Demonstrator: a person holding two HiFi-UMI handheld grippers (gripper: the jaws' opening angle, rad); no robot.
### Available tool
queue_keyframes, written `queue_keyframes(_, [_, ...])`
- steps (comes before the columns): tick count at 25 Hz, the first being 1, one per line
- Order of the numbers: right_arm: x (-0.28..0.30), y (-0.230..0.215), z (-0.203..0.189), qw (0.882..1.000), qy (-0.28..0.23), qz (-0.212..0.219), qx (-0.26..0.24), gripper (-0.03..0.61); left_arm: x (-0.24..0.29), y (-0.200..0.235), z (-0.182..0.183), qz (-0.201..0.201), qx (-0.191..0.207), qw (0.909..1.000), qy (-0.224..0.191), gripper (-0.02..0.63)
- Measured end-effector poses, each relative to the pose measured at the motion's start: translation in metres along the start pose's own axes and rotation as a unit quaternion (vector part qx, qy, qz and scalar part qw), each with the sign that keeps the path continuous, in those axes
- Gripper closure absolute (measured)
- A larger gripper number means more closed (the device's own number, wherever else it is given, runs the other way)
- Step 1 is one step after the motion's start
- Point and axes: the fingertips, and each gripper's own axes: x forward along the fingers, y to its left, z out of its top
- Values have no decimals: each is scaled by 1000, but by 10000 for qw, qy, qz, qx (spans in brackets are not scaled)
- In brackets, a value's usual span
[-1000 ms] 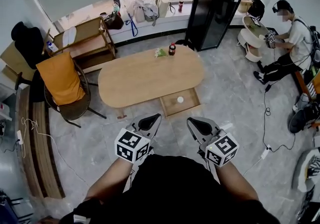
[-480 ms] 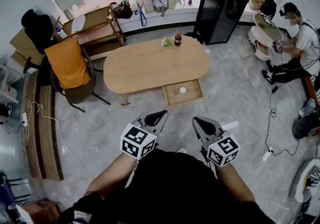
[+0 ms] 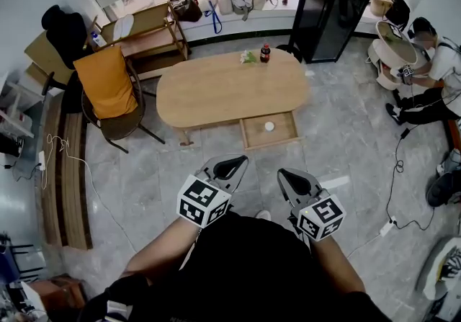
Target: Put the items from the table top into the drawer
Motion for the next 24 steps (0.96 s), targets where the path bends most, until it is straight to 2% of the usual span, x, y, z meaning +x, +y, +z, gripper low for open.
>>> queue_keyframes(24, [-8, -5, 3, 10000, -58, -50, -17, 577, 5, -14, 7, -89, 185, 9998, 7, 612])
